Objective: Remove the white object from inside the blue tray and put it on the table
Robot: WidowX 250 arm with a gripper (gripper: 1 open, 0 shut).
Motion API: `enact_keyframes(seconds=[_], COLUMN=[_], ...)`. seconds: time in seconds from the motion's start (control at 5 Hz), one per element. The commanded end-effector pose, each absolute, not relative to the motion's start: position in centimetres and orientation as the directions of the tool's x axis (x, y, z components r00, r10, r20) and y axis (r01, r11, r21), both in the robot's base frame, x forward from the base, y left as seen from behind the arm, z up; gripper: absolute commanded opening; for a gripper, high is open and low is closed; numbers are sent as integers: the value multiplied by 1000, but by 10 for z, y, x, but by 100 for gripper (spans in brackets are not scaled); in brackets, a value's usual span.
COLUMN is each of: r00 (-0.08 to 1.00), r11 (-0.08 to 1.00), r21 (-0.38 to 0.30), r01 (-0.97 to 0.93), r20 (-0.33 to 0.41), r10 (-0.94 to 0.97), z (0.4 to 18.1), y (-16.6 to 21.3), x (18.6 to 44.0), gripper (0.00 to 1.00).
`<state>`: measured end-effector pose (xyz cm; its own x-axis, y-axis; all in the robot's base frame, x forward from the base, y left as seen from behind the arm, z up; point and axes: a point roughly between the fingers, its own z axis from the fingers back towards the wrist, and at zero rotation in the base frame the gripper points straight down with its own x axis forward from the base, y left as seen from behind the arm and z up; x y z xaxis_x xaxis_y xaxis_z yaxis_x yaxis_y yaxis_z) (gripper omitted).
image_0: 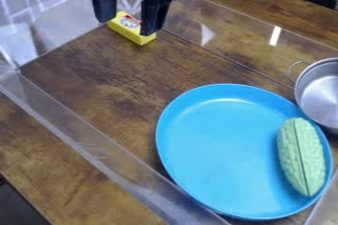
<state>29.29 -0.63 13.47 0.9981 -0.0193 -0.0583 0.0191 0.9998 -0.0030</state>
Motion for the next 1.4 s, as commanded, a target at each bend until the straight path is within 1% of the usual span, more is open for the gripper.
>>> enact_keyframes(seconds=[0.0,0.2,0.6,1.2], r00=[997,995,988,981], r11=[1000,999,994,989], r21=[-6,-10,-31,-44], r01=[29,45,108,138], r20=[-73,-88,-106,-134], r10=[-30,-46,-111,-143], z=[129,123,114,98], y=[-8,-11,-32,-41], x=[294,296,304,310], gripper=[100,100,100,100])
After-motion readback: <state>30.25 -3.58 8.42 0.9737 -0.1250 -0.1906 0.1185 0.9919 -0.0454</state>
